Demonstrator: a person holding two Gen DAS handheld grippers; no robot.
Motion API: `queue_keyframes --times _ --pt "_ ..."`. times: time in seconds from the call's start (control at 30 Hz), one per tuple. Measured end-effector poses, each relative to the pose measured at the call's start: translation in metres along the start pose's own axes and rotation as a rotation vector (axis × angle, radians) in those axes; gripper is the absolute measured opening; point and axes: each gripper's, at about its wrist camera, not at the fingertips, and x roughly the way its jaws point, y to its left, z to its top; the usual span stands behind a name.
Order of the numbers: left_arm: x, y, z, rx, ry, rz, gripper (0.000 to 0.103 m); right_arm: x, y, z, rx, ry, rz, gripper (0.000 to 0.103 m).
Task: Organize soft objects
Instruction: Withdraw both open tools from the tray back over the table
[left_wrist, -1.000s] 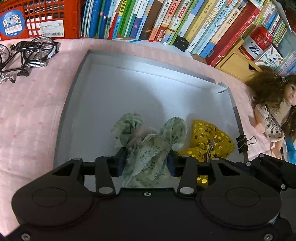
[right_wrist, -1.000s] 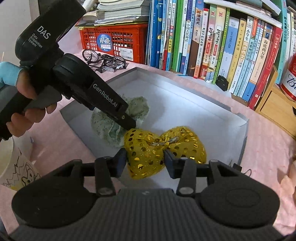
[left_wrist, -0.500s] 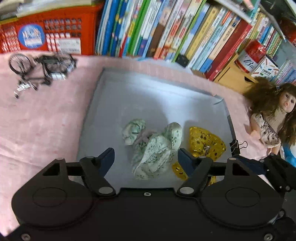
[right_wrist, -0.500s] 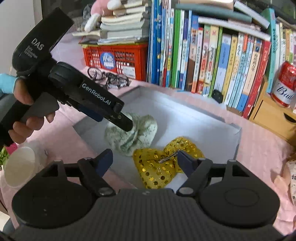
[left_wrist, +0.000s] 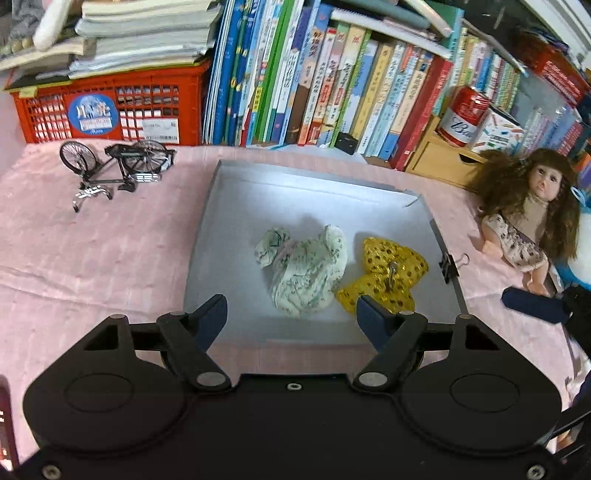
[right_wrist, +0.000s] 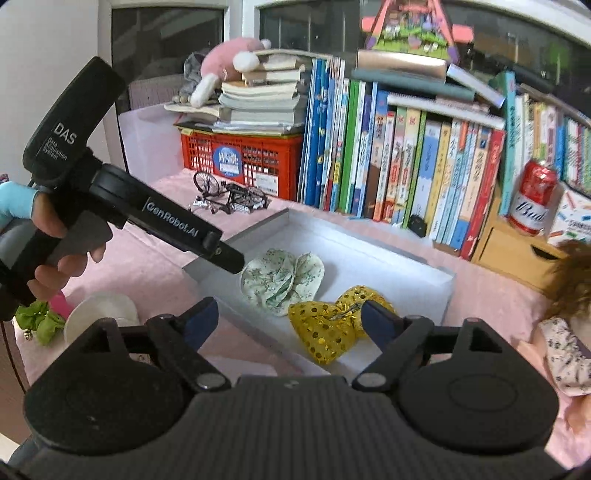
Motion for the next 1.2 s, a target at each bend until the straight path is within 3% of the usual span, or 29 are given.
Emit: queue_keyframes --times 0.13,0.27,0.5,0.73,1.2 --pt "-0.022 -0.004 -0.018 0.025 -0.024 -0.018 0.076 -0.022 0.012 -0.004 -0.011 -0.041 -0.021 0.094" --pt "-0.045 -0.013 -0.036 0.065 -0.053 -0.035 0.077 -0.044 0.024 -0.009 -0.022 -0.088 -0.042 0.103" --pt "-0.079 -0.024 -0.071 0.132 -0.112 -0.075 0.08 -0.077 0.042 -0.026 -0.032 -0.152 -0.077 0.103" --pt "-0.103 -0.022 -0.106 0.108 -0.174 -0.133 0.083 -0.101 0.054 -0.049 -0.029 -0.213 -0.117 0.103" --pt "-0.112 -0.017 -0.186 0.084 -0.301 -0.133 0.089 -0.113 0.087 -0.108 -0.033 -0.315 -0.232 0.103"
